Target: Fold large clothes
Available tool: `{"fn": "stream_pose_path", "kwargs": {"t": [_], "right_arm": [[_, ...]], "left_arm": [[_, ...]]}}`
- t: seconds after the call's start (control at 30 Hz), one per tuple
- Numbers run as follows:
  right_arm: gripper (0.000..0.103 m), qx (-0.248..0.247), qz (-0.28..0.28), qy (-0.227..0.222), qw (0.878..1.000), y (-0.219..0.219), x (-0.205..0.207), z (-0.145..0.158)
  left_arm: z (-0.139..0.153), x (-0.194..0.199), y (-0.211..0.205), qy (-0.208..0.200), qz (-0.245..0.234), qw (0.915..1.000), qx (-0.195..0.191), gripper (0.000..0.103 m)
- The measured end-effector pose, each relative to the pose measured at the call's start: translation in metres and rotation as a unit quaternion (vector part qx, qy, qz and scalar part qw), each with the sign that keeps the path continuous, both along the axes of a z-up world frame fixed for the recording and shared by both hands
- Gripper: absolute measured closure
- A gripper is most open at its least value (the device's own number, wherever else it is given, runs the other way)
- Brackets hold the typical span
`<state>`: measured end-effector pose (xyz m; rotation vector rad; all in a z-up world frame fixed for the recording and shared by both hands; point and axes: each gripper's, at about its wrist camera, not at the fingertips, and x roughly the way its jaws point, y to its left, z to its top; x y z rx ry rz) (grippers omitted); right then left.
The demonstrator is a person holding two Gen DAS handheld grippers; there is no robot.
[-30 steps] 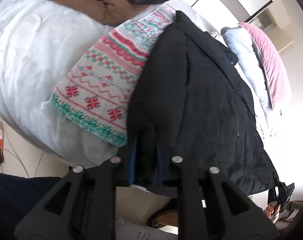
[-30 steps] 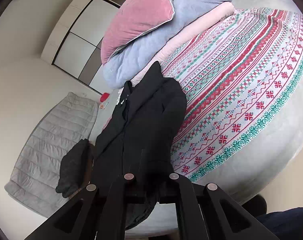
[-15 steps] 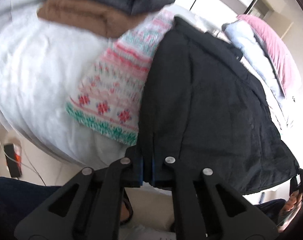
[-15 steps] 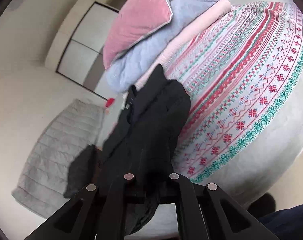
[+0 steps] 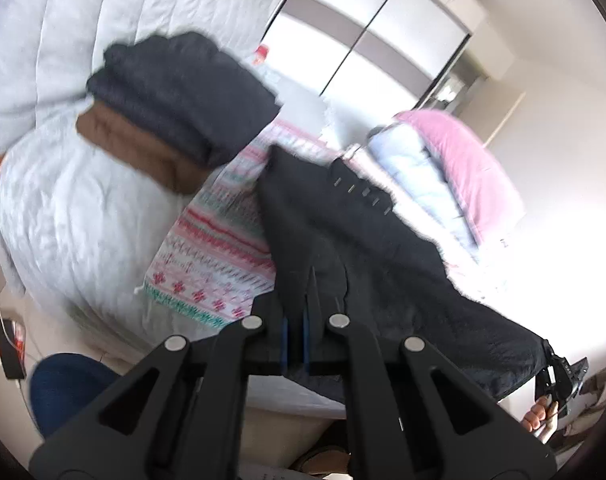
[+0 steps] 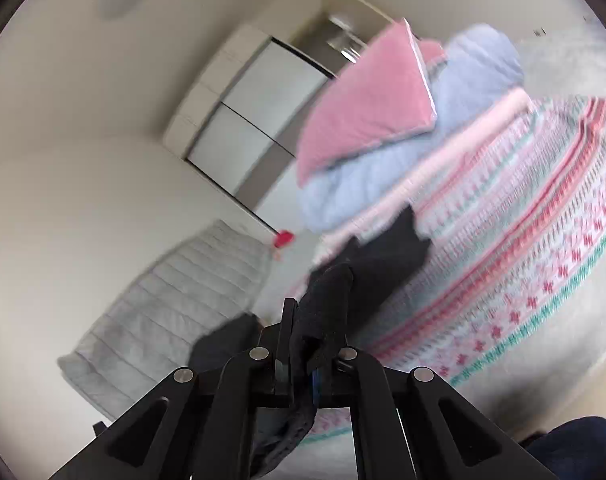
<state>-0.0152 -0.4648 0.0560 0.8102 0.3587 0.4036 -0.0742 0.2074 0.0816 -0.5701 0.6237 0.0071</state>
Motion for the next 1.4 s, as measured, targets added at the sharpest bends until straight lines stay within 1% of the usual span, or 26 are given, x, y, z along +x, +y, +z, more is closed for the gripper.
{"fn": "stream_pose_path", "kwargs": {"t": [0.07, 0.17, 0.23, 0.27, 0.33, 0.47, 0.53, 0.57, 0.6, 0.67, 0.7, 0.77, 0.8, 0.83, 0.87, 0.93, 0.97, 1.0, 1.07, 1.13, 1.2, 1.23, 1.27, 1.33, 1.4], "right_arm": [[0.099, -0.001, -0.006, -0.012, 1.0, -0.001, -0.006, 0.013], [0.099, -0.004, -0.008, -0.001, 1.0, -0.001, 0.004, 0.021], [0.099, -0.01, -0.016, 0.012, 1.0, -0.001, 0.019, 0.017], [0.099, -0.005, -0.016, 0.021, 1.0, -0.001, 0.027, 0.014], [0.098, 0.005, -0.021, 0.036, 0.999, -0.004, 0.045, 0.006], [0.098, 0.021, -0.019, 0.035, 0.999, -0.01, 0.08, 0.003], [0.098, 0.021, -0.021, 0.032, 0.999, -0.006, 0.109, 0.011], [0.098, 0.02, -0.022, 0.031, 0.999, -0.004, 0.123, 0.014], [0.098, 0.017, -0.022, 0.031, 0.999, -0.001, 0.139, 0.017], [0.098, 0.011, -0.022, 0.036, 0.999, 0.006, 0.174, 0.024], [0.098, 0.006, -0.023, 0.043, 0.999, 0.01, 0.199, 0.027], [0.098, -0.006, -0.028, 0.061, 0.998, 0.017, 0.249, 0.028], [0.098, -0.011, -0.032, 0.068, 0.997, 0.019, 0.272, 0.027], [0.098, -0.015, -0.036, 0.075, 0.996, 0.022, 0.294, 0.026], [0.098, -0.017, -0.041, 0.085, 0.995, 0.025, 0.322, 0.023], [0.098, -0.022, -0.049, 0.104, 0.993, 0.03, 0.373, 0.014], [0.098, -0.025, -0.05, 0.119, 0.991, 0.035, 0.401, 0.008], [0.098, -0.025, -0.05, 0.139, 0.989, 0.039, 0.43, -0.001], [0.098, -0.032, -0.056, 0.173, 0.983, 0.047, 0.477, -0.021], [0.098, -0.061, -0.073, 0.209, 0.973, 0.06, 0.525, -0.048], [0.098, -0.084, -0.084, 0.234, 0.965, 0.068, 0.556, -0.071], [0.098, -0.088, -0.088, 0.244, 0.962, 0.069, 0.567, -0.082], [0.098, -0.092, -0.093, 0.263, 0.956, 0.07, 0.583, -0.098], [0.098, -0.098, -0.1, 0.285, 0.948, 0.072, 0.599, -0.119], [0.098, -0.098, -0.105, 0.294, 0.945, 0.073, 0.61, -0.138]], "left_arm": [[0.015, -0.003, -0.002, -0.014, 0.0, 0.9998, 0.012, 0.097], [0.02, 0.014, -0.004, -0.011, 0.005, 0.9997, 0.022, 0.097], [0.017, 0.03, -0.006, -0.004, 0.013, 0.9996, 0.026, 0.097], [0.015, 0.041, -0.006, -0.001, 0.017, 0.9995, 0.025, 0.097], [0.011, 0.056, -0.004, 0.001, 0.018, 0.9998, 0.011, 0.097], [0.016, 0.1, -0.002, 0.003, 0.025, 0.9997, 0.007, 0.097], [0.021, 0.127, 0.001, 0.005, 0.032, 0.9995, 0.005, 0.097], [0.024, 0.147, 0.002, 0.007, 0.038, 0.9992, 0.006, 0.097], [0.025, 0.16, 0.002, 0.009, 0.042, 0.999, 0.011, 0.097], [0.028, 0.2, -0.001, 0.019, 0.054, 0.9979, 0.031, 0.097], [0.029, 0.229, -0.003, 0.03, 0.058, 0.9969, 0.043, 0.097], [0.031, 0.269, -0.005, 0.045, 0.061, 0.9956, 0.054, 0.097], [0.03, 0.3, -0.005, 0.056, 0.07, 0.9941, 0.061, 0.097], [0.029, 0.316, -0.006, 0.063, 0.073, 0.993, 0.067, 0.097], [0.026, 0.348, -0.008, 0.075, 0.082, 0.9904, 0.082, 0.097], [0.019, 0.393, -0.01, 0.094, 0.092, 0.9863, 0.1, 0.097], [0.013, 0.424, -0.013, 0.108, 0.092, 0.9836, 0.112, 0.097], [0.005, 0.451, -0.016, 0.125, 0.094, 0.9794, 0.128, 0.097], [-0.014, 0.497, -0.023, 0.157, 0.098, 0.9701, 0.157, 0.097], [-0.037, 0.537, -0.027, 0.182, 0.099, 0.9624, 0.175, 0.097], [-0.063, 0.569, -0.026, 0.201, 0.101, 0.9586, 0.174, 0.096], [-0.074, 0.578, -0.024, 0.21, 0.103, 0.9567, 0.173, 0.096], [-0.09, 0.589, -0.022, 0.224, 0.106, 0.9531, 0.174, 0.096], [-0.114, 0.602, -0.02, 0.243, 0.11, 0.9473, 0.178, 0.096], [-0.135, 0.613, -0.015, 0.254, 0.11, 0.9453, 0.173, 0.096]]}}
